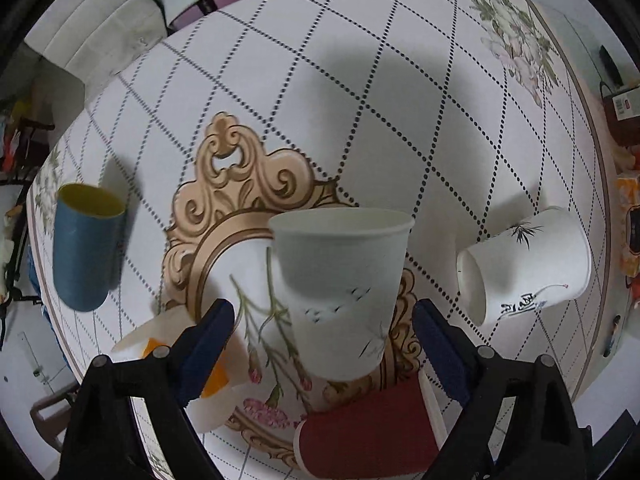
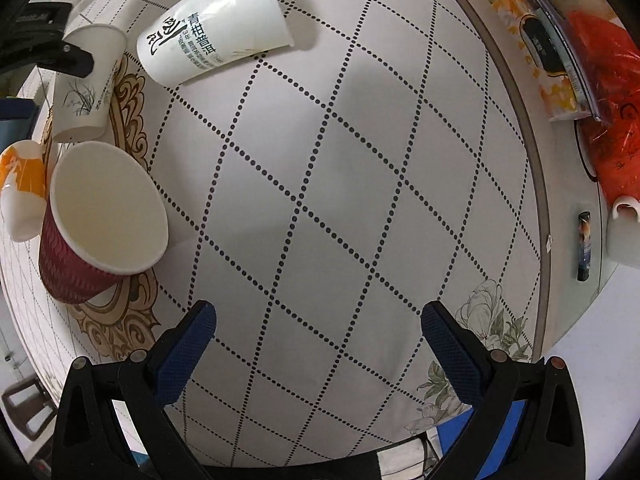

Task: Flip cup upside down
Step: 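Reach the left gripper to the white bird-print paper cup and grasp it, then lift the bird-print cup with the left gripper and carry it toward the right gripper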

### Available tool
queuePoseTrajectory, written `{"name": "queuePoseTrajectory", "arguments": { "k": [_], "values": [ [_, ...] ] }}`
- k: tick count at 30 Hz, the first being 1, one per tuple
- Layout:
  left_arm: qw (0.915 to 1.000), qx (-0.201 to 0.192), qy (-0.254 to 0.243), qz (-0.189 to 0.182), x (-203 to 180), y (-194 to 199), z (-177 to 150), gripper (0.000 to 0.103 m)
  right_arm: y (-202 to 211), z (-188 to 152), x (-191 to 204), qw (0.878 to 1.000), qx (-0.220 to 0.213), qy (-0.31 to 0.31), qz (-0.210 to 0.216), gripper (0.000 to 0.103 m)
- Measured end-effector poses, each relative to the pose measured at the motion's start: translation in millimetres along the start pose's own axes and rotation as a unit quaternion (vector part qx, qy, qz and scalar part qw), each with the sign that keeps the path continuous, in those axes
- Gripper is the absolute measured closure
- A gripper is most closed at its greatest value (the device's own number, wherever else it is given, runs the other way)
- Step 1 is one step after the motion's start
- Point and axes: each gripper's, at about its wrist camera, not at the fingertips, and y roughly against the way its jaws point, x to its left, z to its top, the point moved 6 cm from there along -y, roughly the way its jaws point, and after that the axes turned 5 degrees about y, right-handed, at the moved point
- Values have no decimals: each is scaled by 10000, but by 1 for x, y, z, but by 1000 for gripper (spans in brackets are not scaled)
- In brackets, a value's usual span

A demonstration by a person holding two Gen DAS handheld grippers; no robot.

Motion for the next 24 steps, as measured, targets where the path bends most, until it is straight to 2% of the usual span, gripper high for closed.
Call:
{"name": "queuePoseTrajectory", "arguments": {
  "k": [4, 5, 9, 12, 23, 24],
  "values": [
    [9998, -16, -166, 55, -8, -7, 6, 15, -2, 7, 2, 10000, 4, 2, -14, 0],
    [9998, -10, -204, 79, -9, -9, 7, 23, -2, 9, 2, 10000, 7, -1, -25, 0],
    [9994, 21, -315, 146, -14, -18, 11, 27, -2, 10, 5, 10000, 9, -21, -35, 0],
    [9993, 57, -341, 147, -16, -25, 14, 40, -5, 6, -1, 10000, 6, -34, -28, 0],
    [9991, -106, -366, 182, -15, -43, 17, 44, -6, 12, -29, 9998, 71, -176, 17, 0],
    [9992, -126, -350, 173, -17, -40, 9, 44, -7, 11, -31, 9998, 90, -198, 23, 0]
  ]
}}
